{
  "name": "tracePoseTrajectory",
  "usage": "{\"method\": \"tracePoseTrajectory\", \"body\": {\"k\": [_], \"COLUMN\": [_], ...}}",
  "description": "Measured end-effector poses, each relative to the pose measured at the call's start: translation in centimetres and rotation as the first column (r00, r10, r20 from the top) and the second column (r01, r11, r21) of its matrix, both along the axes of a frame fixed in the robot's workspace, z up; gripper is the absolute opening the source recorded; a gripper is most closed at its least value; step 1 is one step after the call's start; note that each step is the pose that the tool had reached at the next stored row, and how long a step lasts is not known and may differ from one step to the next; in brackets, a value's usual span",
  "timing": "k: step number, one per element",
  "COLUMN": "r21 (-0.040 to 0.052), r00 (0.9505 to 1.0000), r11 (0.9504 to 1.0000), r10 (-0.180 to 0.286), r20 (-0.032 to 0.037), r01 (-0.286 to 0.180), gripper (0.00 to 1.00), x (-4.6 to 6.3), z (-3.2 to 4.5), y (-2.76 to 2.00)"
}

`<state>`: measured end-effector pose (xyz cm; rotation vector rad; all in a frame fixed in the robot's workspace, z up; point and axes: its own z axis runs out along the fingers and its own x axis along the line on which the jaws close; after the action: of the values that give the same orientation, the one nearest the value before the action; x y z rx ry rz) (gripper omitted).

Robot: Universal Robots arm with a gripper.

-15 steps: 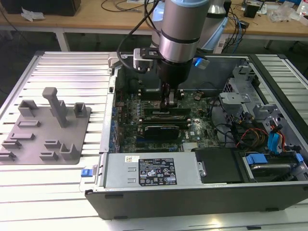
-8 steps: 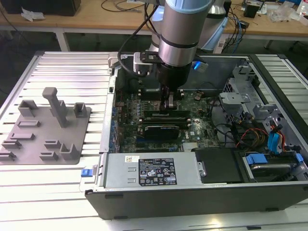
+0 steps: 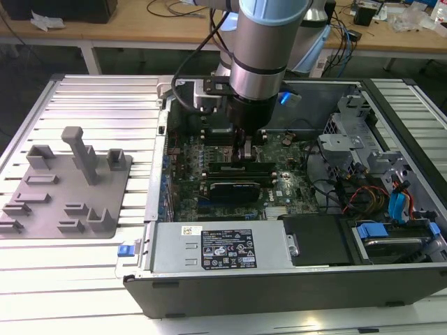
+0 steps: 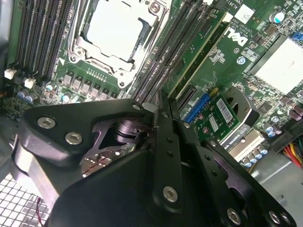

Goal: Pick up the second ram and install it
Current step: 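Insert the second ram into the second slot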

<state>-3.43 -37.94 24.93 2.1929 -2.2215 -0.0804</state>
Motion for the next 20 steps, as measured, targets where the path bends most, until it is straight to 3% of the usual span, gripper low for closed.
{"method": "tracePoseTrajectory", "body": {"k": [17,20], "r21": [0.0003,0.0074], "r00": [1.0,1.0], "r11": [1.0,1.0], "r10": [0.0,0.0], "r20": [-0.0001,-0.0001], "r01": [0.0,0.0], "gripper": [0.09,0.09], "x": [0.0,0.0], "z": [-1.02,-1.09], "y": [0.11,0.19]}}
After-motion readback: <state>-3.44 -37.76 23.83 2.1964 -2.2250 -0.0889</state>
